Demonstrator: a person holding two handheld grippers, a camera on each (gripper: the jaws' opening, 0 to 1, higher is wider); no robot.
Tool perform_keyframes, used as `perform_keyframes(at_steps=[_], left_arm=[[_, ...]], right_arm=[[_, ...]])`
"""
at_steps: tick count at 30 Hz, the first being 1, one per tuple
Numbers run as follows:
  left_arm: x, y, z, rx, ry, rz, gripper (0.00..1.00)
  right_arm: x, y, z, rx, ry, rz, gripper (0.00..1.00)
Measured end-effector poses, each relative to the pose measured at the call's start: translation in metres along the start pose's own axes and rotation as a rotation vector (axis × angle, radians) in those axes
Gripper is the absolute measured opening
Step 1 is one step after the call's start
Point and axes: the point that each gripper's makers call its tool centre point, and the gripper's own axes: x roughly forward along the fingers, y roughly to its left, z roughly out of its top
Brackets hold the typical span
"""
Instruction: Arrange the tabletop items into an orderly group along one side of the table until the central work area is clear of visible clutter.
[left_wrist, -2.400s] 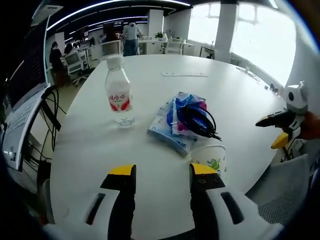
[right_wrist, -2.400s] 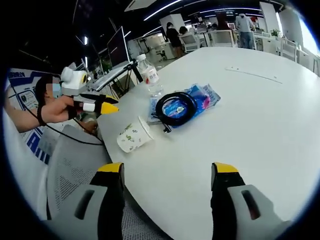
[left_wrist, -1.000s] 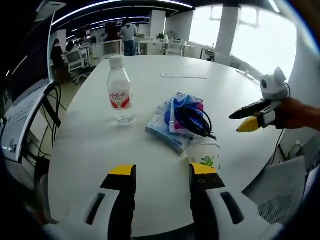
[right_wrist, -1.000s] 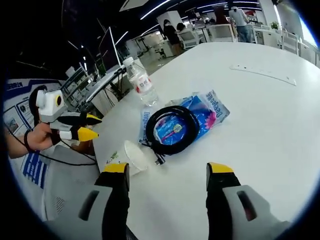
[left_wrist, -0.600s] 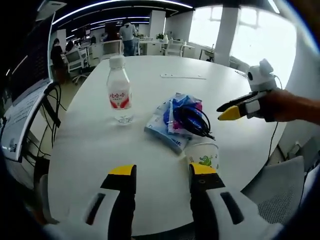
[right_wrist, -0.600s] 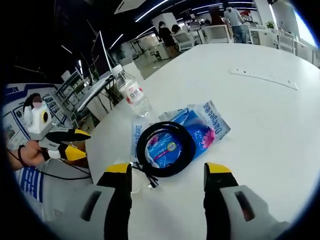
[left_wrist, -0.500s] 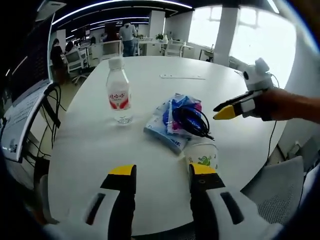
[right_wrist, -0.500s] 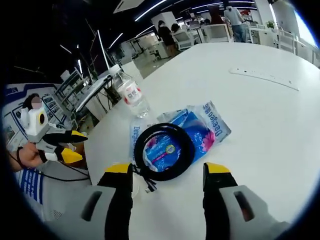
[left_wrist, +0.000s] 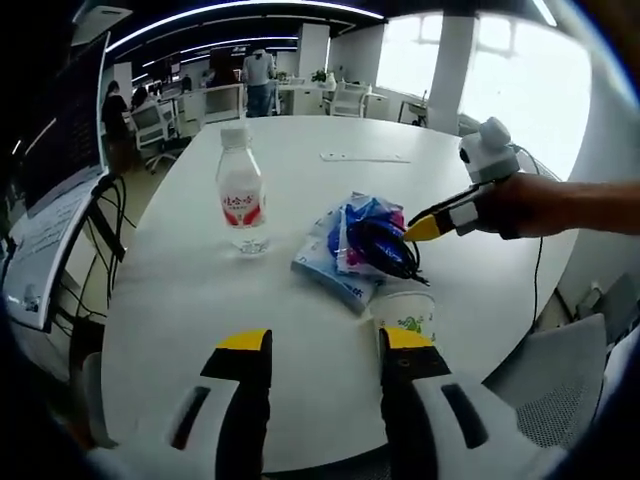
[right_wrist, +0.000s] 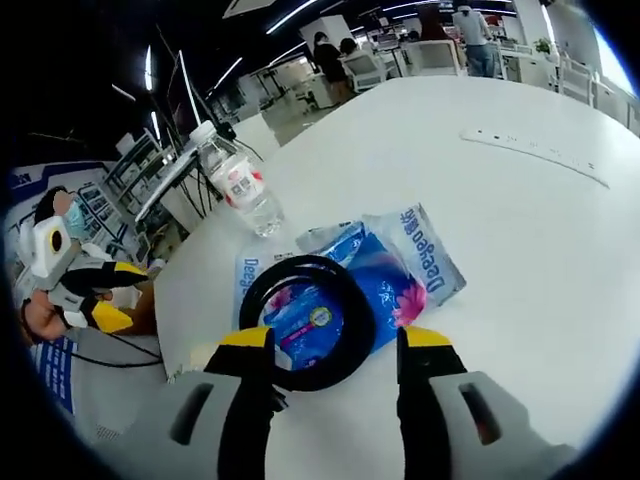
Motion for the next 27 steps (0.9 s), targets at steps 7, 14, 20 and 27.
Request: perform_keyframes(at_steps=[7,14,20,27], left_arm=[[-0.002,0.004,0.0,-0.006,-0.003,0.01,0.42],[-0.006,0.007,-0.003,-0.013,-0.002,0.017,0.42],[-0.009,0.007,-0.007,-0.019,0.001,0.021,0.42],[-0.011,0.008,-0.008,-0.022,0.001,0.022,0.42]], right_arm=[[0.012,-0.003,0.0,-0.077,0.039,-0.015,0.41],[0.019,-0.006,-0.005,-0.135,0.081,-0.043,0.34],[0.023,-0.015,-0.006,-0.171,0.087,-0.084,0.19],[0.024,-0.021,-0.007,-0.18,0.092,-0.12,0.13]])
